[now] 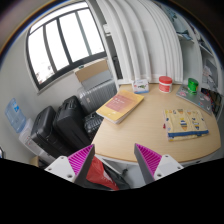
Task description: Fold towel
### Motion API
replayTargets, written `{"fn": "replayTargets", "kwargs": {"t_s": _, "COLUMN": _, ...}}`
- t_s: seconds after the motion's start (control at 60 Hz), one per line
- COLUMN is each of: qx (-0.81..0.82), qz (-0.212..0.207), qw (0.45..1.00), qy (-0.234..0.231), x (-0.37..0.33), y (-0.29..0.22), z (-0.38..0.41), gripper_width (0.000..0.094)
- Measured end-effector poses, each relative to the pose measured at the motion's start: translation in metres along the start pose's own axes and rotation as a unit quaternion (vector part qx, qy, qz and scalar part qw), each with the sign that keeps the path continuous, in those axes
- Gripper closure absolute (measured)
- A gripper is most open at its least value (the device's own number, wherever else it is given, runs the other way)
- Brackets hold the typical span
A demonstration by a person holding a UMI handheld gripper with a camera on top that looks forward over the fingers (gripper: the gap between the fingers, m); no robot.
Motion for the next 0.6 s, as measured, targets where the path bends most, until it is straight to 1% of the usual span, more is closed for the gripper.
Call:
{"fn": "replayTargets", "kwargs": {"t_s": 0.183, "qx": 0.021, "qz": 0.003, "qw": 0.999, "qy": 0.033, "x": 0.013, "y": -0.005, "z": -0.051, "gripper_width": 0.0108}}
{"fn": "replayTargets", "kwargs": {"t_s": 0.367, "qx": -0.025, "qz": 0.002, "qw": 0.998, "qy": 0.060, "x": 0.049, "y": -0.012, "z": -0.118, "gripper_width": 0.0111}}
{"fn": "replayTargets", "kwargs": {"t_s": 0.517, "qx": -0.093, "qz": -0.017, "qw": 0.988, "qy": 0.122, "x": 0.097, "y": -0.022, "z": -0.186, "gripper_width": 0.0114}}
{"fn": "replayTargets", "kwargs": {"t_s": 0.6, "qx": -0.114, "qz": -0.009, "qw": 0.984, "qy": 0.138, "x": 0.124, "y": -0.016, "z": -0.211, "gripper_width": 0.0165}}
Point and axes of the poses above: the point between the fingertips, and its own axes, seen from behind it with the camera up: z to the left, y down, x forward, the way the camera looks, the point moved 7 cm from there along -x, backward, against the way the camera looks, and after that the axes turned 13 degrees about -z, right-handed, at the moved point
